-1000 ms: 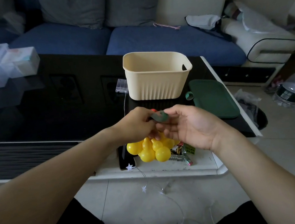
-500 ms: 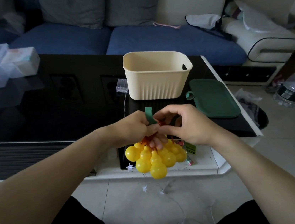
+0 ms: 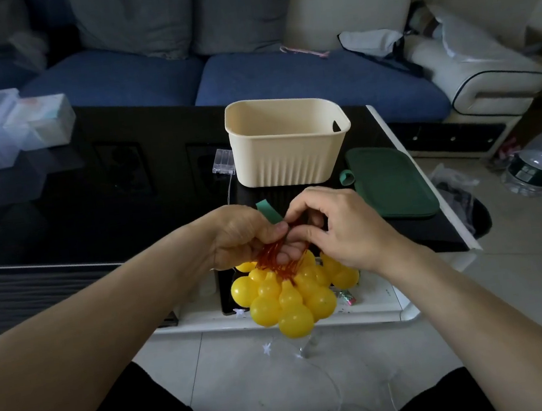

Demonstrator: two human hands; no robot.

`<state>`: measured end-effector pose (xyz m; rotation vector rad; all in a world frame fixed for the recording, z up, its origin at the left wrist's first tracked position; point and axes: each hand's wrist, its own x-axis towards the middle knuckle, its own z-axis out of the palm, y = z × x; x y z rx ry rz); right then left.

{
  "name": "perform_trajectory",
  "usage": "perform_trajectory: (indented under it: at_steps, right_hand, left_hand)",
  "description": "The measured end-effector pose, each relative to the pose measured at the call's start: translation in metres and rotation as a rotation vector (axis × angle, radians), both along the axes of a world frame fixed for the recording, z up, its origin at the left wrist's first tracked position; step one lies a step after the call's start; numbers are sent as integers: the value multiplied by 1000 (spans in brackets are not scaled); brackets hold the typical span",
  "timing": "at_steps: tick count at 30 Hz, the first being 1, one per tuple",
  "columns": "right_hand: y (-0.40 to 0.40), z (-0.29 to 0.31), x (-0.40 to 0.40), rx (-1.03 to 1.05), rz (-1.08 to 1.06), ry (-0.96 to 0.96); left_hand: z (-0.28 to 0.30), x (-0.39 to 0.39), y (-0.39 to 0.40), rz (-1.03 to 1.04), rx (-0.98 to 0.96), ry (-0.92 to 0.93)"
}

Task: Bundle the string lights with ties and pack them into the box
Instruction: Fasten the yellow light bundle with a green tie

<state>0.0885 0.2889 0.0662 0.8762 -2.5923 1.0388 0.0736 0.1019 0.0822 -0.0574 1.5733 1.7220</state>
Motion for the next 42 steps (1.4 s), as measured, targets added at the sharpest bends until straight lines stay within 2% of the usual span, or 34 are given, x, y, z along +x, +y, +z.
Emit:
perform_trajectory:
  at_steps: [8, 12, 15, 19, 24, 27, 30, 34, 40, 42]
  right_hand:
    - [1, 2, 3, -96, -35, -25]
    - [-1, -1, 7, -222, -58, 4]
    - [0, -4, 6, -233, -60, 35]
    - [3, -7, 3, -250, 22, -188]
    - [-7, -13, 6, -397, 53, -270]
    - [-11, -12, 5, -429, 10, -253]
    - [-11, -7, 3, -443, -62, -149]
    - [-10, -6, 0, -425, -77, -147]
    - [-4, -2, 0, -155, -70, -304]
    - [-4, -1, 0, -93, -93, -286]
  left_hand:
    - [3, -1, -5, 103, -10, 94]
    - [9, -2, -15, 24, -79, 183]
    - [11, -3, -19, -1, -93, 302]
    - [12, 0, -22, -84, -72, 335]
    - [7, -1, -20, -72, -8, 359]
    - [6, -2, -19, -37, 13, 344]
    - [8, -3, -21, -23, 4, 343]
    - [10, -1, -17, 90, 51, 330]
    - [7, 0, -10, 172, 84, 346]
    - [5, 1, -7, 198, 60, 439]
